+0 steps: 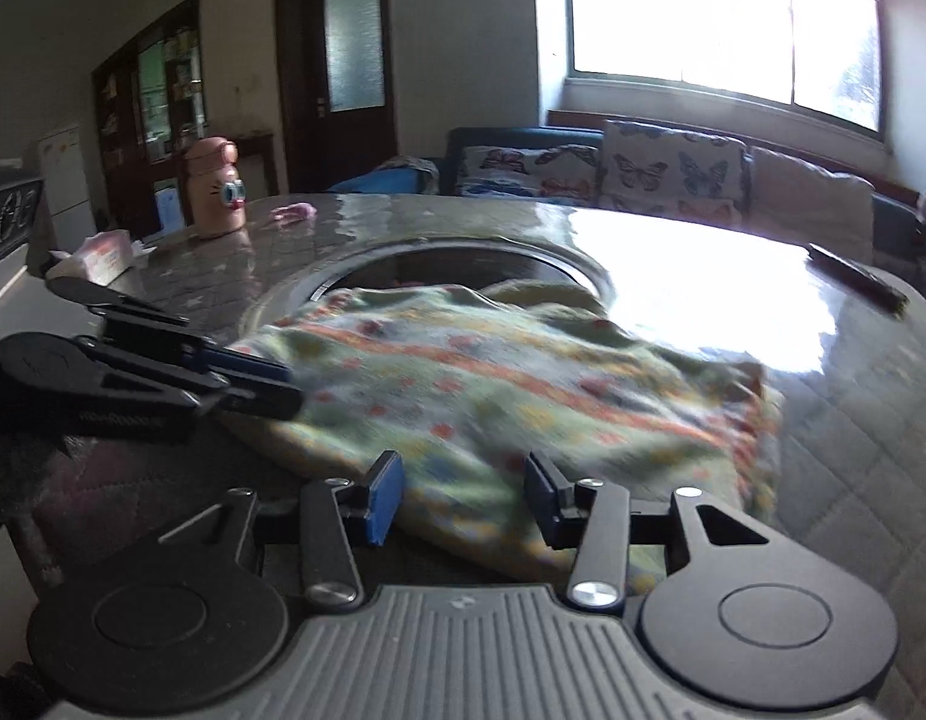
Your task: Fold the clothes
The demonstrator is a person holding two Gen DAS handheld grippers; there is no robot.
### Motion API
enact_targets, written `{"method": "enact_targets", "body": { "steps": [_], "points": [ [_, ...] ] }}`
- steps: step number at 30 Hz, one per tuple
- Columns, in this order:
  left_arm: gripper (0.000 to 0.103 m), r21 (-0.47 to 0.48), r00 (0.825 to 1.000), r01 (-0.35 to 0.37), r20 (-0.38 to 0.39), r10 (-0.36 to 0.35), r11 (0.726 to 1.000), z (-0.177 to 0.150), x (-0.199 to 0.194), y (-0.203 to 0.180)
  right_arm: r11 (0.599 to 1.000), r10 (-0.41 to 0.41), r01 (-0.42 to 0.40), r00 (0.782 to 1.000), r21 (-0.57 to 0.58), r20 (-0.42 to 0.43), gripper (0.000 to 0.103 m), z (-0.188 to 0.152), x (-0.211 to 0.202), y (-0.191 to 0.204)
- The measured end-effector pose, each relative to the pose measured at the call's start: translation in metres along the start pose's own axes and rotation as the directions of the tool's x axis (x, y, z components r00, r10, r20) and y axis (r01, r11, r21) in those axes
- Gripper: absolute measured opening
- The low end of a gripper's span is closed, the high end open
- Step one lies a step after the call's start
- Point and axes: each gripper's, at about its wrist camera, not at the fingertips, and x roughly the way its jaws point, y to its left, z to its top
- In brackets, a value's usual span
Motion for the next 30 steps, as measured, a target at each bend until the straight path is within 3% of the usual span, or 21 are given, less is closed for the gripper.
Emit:
{"method": "enact_targets", "body": {
  "steps": [10,20,27,30],
  "points": [
    [0.02,-0.079,0.999,-0.036,0.007,0.037,0.996,0.001,-0.01,0.02,0.99,-0.066,0.06,0.997,0.129,0.038,0.048,-0.009,-0.021,-0.034],
    [0.02,-0.118,0.997,-0.071,-0.003,0.071,0.99,0.0,-0.008,0.036,0.968,-0.029,0.017,0.999,0.249,0.046,0.05,-0.01,-0.011,-0.057],
    [0.02,-0.124,0.995,-0.096,0.009,0.098,0.988,0.018,0.002,0.046,0.979,-0.04,0.028,0.998,0.203,0.057,0.051,0.008,0.0,-0.053],
    [0.022,-0.143,0.993,-0.119,-0.027,0.116,0.983,0.017,0.014,0.055,0.976,-0.04,0.029,0.998,0.214,0.046,0.051,0.012,0.008,-0.056]
  ]
}}
